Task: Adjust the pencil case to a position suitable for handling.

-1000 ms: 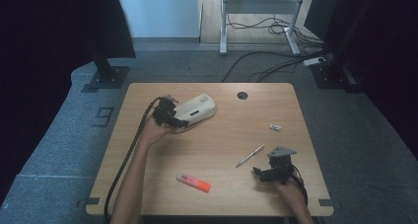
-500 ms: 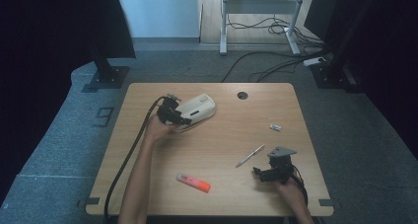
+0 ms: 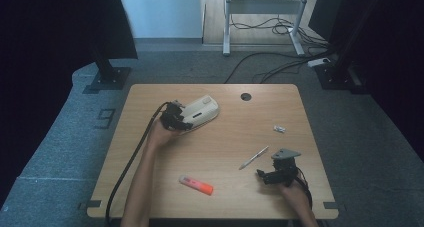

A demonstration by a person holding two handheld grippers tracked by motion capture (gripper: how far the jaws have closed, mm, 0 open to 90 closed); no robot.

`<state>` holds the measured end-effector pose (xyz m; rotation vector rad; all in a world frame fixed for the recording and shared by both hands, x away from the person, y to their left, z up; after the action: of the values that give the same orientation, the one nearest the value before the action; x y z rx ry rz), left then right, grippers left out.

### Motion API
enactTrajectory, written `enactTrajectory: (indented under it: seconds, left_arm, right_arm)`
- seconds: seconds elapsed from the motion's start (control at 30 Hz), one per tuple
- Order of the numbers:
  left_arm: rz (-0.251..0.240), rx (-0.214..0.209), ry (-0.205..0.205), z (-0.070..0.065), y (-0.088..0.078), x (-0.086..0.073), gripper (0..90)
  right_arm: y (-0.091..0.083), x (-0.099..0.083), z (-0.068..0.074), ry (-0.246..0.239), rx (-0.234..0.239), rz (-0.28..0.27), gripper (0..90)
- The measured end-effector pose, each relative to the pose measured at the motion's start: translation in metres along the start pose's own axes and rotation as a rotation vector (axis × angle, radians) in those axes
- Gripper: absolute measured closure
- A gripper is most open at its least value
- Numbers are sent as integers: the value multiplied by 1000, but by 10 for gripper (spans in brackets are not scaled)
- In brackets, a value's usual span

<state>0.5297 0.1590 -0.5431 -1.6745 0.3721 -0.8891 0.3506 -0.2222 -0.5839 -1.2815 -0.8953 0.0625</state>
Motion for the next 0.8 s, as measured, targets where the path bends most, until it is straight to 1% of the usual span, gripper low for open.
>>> enactTrajectory:
  seconds: [0.13,0.23,0.33,0.37,0.4,0.47,0.57,0.63,0.8]
  left_arm:
    - [13,41,17,-2,1,-1,446]
    - [16,56,27,-5,1,-3,478]
    - [14,43,27,-5,0,-5,541]
    - [13,45,27,-5,-1,-6,557]
    - [9,44,20,-5,-1,-6,573]
    - [6,55,19,-6,-2,-7,594]
    - [-11,67,7,-9,-2,-9,619]
    - [-22,61,-4,-10,-3,-12,624]
    - [-31,44,-7,-12,-5,-17,627]
  right_arm:
    - [0,0,0,0,0,0,37]
    - [0,0,0,1,0,1,37]
    - [0,0,0,2,1,1,37]
    - [0,0,0,1,0,1,37]
    - [0,0,0,1,0,1,37]
    - [0,0,0,2,0,1,37]
    - [0,0,0,1,0,1,37]
    - [0,0,0,1,1,1,37]
    - [0,0,0,1,1,1,37]
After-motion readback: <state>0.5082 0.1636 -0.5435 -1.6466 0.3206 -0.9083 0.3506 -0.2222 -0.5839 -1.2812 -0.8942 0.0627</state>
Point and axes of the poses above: each handheld gripper's, and its own axes: y roughly forward along the jaws, x roughly out of its top, z roughly to its left, the point moved 4 cm from there along y, roughly forward along the jaws, and after that the axes turned 14 degrees about z, right-handed, at the moved point
